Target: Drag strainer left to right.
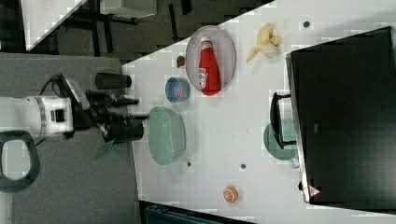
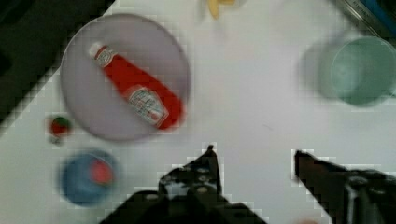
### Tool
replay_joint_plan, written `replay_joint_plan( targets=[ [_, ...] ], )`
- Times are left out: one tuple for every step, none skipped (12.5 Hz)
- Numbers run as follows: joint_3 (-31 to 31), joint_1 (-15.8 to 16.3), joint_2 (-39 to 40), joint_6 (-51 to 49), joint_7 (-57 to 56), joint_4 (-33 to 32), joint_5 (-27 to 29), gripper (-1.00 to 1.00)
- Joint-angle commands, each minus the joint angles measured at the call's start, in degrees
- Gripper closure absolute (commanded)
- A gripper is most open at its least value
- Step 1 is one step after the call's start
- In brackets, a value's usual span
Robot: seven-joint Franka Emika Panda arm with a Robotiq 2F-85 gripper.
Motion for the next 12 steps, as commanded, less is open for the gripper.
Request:
replay_joint_plan(
  targets=[
    [-3.5,1.1,-21.7,-14.2,1.0,-7.7,-1.4,-0.59],
    [-3.4,1.2,-21.7,-14.2,1.0,-7.8,-1.4,-0.81],
    [-3.1,1.4,-21.6,-14.1,1.0,-8.0,-1.2,-0.99],
    [-2.1,1.8,-21.4,-13.9,1.0,-8.1,-0.7,-1.0],
    [-0.5,2.3,-20.9,-13.7,1.0,-8.2,0.2,-1.0],
    [1.7,2.9,-20.2,-13.4,1.0,-8.2,1.2,-1.0],
    [4.4,3.4,-19.1,-12.3,1.1,-8.2,2.0,-1.0],
    [7.4,3.7,-17.8,-10.8,2.0,-8.3,2.1,-1.0],
    [10.7,3.7,-16.2,-8.8,3.9,-8.3,2.1,-1.0],
    [14.0,3.8,-14.3,-6.6,6.8,-8.3,2.1,-1.0],
    [17.4,3.9,-12.2,-4.4,10.9,-8.3,2.1,-1.0],
    [20.6,3.9,-9.8,-1.9,16.5,-8.3,2.1,-1.0]
  ],
)
